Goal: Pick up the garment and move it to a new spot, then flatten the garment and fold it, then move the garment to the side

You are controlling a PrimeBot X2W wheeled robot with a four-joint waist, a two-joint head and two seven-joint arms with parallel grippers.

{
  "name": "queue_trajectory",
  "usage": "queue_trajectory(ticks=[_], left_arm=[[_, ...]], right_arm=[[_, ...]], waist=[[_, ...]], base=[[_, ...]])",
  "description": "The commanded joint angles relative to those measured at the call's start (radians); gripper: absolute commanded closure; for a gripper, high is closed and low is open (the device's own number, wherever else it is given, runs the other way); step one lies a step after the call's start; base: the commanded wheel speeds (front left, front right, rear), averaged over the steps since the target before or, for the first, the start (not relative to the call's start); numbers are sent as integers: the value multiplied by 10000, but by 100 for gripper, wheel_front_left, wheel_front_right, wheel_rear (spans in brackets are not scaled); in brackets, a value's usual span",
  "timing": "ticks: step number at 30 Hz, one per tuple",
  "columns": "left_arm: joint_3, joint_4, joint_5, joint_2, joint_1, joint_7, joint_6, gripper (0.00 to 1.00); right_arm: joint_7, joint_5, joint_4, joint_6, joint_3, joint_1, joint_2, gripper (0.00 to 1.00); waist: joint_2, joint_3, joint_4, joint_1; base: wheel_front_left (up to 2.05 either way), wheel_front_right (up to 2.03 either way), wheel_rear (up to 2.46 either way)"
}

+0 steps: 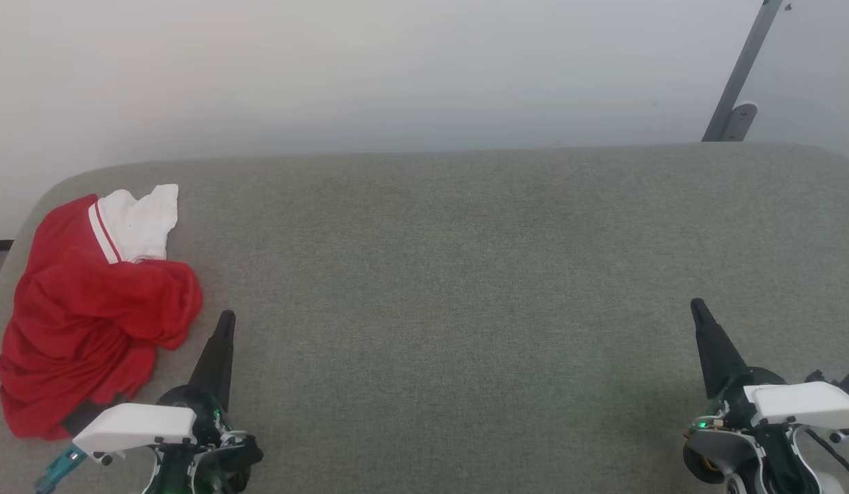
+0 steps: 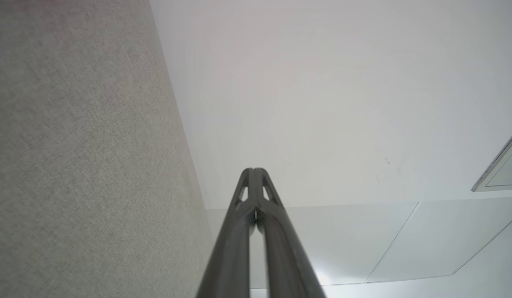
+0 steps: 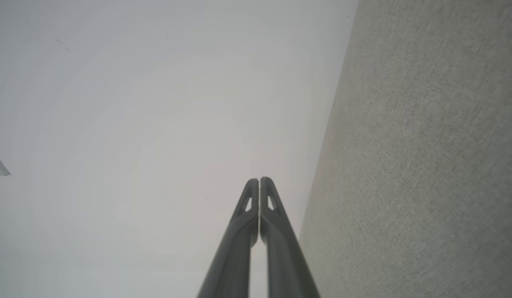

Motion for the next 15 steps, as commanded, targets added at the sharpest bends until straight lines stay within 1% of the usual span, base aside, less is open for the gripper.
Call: queue_trajectory(ticks=[1, 15], left_arm=[[19, -35, -40, -26, -110, 23, -48, 100], [19, -36, -40, -26, -110, 23, -48, 100]], right_arm=[[5, 44, -16, 4, -13, -49, 32, 100], [5, 44, -16, 4, -15, -49, 32, 100]], waist=[[0, 0, 0, 0], [0, 0, 0, 0]], base=[[0, 0, 0], [0, 0, 0]])
